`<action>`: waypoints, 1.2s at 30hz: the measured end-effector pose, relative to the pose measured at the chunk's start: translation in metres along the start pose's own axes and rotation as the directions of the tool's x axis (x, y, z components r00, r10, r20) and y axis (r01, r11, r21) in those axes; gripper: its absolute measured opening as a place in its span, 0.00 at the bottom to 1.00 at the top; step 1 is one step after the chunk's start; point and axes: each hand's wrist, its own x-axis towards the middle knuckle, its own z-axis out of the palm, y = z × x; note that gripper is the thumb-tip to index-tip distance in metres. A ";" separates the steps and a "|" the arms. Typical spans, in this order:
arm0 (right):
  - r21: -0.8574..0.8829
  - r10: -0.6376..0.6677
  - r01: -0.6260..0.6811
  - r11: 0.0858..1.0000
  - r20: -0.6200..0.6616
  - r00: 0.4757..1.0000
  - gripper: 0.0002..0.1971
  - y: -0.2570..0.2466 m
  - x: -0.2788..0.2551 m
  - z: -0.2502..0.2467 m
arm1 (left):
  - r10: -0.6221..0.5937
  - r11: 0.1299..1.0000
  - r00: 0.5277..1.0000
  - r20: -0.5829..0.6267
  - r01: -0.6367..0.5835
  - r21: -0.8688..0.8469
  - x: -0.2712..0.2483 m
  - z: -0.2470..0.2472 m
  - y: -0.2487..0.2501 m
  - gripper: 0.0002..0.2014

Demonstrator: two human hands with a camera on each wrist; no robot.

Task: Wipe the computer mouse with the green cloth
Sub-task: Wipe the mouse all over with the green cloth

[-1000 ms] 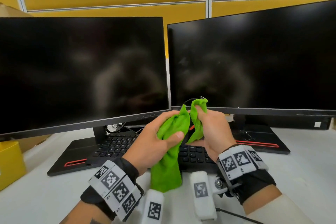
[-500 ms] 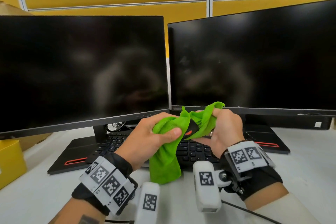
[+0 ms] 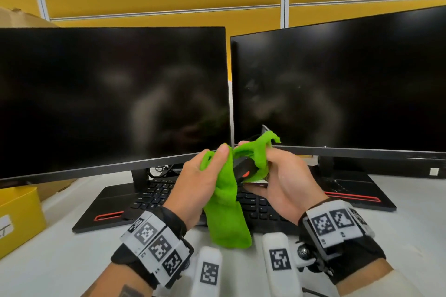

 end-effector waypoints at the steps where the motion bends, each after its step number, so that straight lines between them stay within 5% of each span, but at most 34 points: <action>1: -0.008 0.001 -0.001 1.000 0.016 1.000 0.17 0.003 0.000 0.002 | -0.008 1.000 1.000 -0.006 0.008 -0.014 0.000 0.001 0.000 0.20; 8: 0.033 -0.051 0.047 0.998 0.121 0.991 0.23 0.010 -0.002 0.006 | -0.149 0.974 0.988 -0.041 0.140 -0.180 0.000 0.005 0.002 0.24; 13: -0.042 -0.097 0.101 0.994 0.095 0.991 0.18 0.010 -0.002 0.007 | -0.160 0.982 0.987 0.009 0.160 -0.103 0.000 0.005 0.003 0.26; 17: 0.020 -0.067 0.065 0.998 0.059 0.996 0.09 0.009 -0.006 0.008 | -0.100 0.995 0.995 0.018 0.100 -0.011 -0.001 0.008 -0.001 0.39; 21: 0.139 0.012 -0.013 0.990 0.003 1.000 0.16 0.009 -0.004 0.008 | 0.049 0.997 0.998 0.047 -0.052 0.062 -0.006 0.012 -0.005 0.24; 24: 0.189 -0.023 0.008 0.982 0.080 0.996 0.16 0.007 -0.004 0.009 | 0.118 0.991 0.993 0.015 -0.119 0.068 -0.005 0.010 -0.003 0.15; 36: 0.181 -0.078 0.055 0.982 0.126 0.989 0.19 0.010 -0.006 0.015 | 0.176 0.969 0.978 -0.115 -0.152 0.193 0.008 0.000 -0.004 0.30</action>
